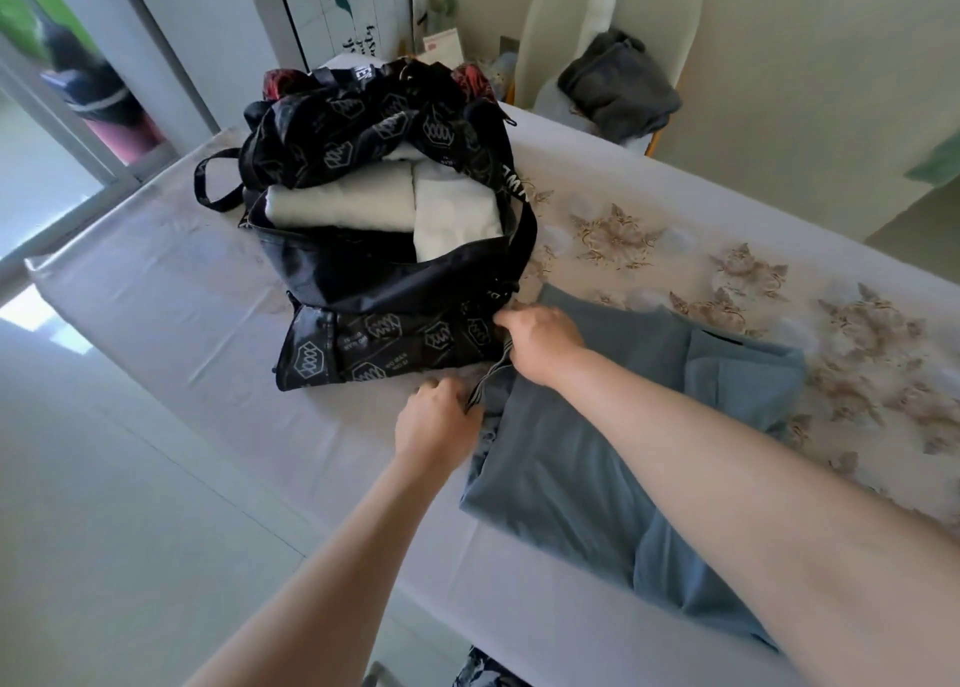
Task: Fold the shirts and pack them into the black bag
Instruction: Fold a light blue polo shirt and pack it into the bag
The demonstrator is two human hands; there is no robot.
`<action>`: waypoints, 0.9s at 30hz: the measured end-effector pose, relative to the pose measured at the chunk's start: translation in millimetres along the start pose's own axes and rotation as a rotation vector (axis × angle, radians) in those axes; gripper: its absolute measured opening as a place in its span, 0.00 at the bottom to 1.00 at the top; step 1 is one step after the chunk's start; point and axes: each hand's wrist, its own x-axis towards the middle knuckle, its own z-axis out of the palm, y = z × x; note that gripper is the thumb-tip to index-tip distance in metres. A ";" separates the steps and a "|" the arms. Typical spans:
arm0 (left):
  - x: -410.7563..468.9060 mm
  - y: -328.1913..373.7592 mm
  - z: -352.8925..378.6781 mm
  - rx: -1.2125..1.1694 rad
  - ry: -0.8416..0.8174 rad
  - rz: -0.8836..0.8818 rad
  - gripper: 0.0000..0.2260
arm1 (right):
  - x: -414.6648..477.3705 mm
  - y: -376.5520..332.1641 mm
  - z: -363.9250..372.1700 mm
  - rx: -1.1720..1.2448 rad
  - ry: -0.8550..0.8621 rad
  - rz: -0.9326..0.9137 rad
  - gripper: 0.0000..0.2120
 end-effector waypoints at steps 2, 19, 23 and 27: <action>1.4 3.4 -5.7 0.003 -0.027 0.035 0.07 | -3.1 0.8 -5.0 -0.058 -0.029 -0.004 0.21; -36.9 51.6 11.9 -0.178 -0.049 0.379 0.05 | -102.7 87.2 -15.5 -0.197 -0.107 0.100 0.20; -35.0 50.2 13.5 -0.050 -0.207 0.233 0.18 | -88.5 67.7 -6.8 -0.208 0.107 -0.096 0.18; -36.8 50.5 15.9 0.030 -0.291 0.117 0.18 | -59.8 44.2 6.1 -0.395 0.004 -0.288 0.26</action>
